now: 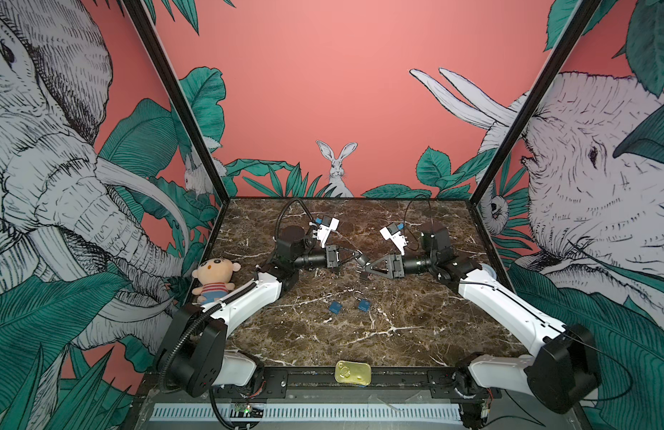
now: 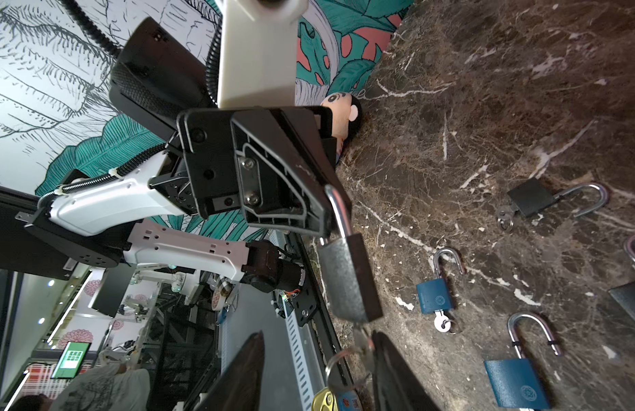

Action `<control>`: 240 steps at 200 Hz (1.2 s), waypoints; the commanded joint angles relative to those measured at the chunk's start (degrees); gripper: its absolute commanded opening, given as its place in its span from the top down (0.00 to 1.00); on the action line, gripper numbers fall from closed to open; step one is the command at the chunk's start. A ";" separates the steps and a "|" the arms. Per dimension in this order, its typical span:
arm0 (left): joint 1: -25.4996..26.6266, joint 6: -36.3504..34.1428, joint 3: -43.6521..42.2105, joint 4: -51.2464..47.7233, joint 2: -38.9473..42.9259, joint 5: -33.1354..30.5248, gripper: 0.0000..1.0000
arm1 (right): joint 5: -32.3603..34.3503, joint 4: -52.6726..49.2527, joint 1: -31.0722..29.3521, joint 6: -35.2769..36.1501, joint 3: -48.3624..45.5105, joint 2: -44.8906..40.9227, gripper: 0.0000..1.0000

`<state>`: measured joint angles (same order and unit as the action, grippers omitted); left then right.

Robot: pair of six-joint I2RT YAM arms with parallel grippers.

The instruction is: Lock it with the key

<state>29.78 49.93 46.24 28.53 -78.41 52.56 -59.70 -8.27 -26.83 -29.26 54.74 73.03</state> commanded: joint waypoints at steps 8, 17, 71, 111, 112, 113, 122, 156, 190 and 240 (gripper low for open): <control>-0.43 -1.50 1.21 -0.88 1.45 -0.29 1.00 | 0.54 0.39 0.50 1.52 1.83 -2.45 0.48; -0.47 -1.45 1.38 -0.85 1.58 0.07 1.00 | 1.00 -0.11 0.53 1.65 2.18 -2.61 0.47; -0.51 -1.27 1.83 -0.91 2.56 0.71 1.00 | 3.72 -3.02 0.66 3.49 4.14 -1.40 0.47; -0.50 -1.34 1.87 -1.03 3.04 0.33 1.00 | 3.58 -2.37 0.73 3.17 4.23 -1.61 0.49; -0.51 -1.29 1.85 -0.98 3.02 0.34 1.00 | 3.56 -2.41 0.73 3.12 4.19 -1.55 0.49; -0.47 -1.31 1.85 -0.96 3.01 0.39 1.00 | 3.55 -2.34 0.68 3.13 4.21 -1.57 0.49; -0.51 -1.16 1.84 -0.90 2.95 0.27 1.00 | 3.29 -2.32 0.66 3.05 4.14 -1.26 0.51; -0.46 -0.20 2.26 0.37 2.64 0.11 1.00 | 2.40 -1.70 0.38 2.82 3.38 -0.41 0.56; -0.52 0.49 2.33 1.40 2.33 -0.17 1.00 | 2.00 -0.71 0.02 2.44 2.74 -0.13 0.55; -0.47 2.29 2.26 3.66 1.68 0.58 1.00 | 3.73 -1.75 -0.15 3.72 3.48 -0.06 0.54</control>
<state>29.52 50.92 46.81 27.77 -77.82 52.51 -56.40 -10.96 -26.61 -26.74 57.76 72.90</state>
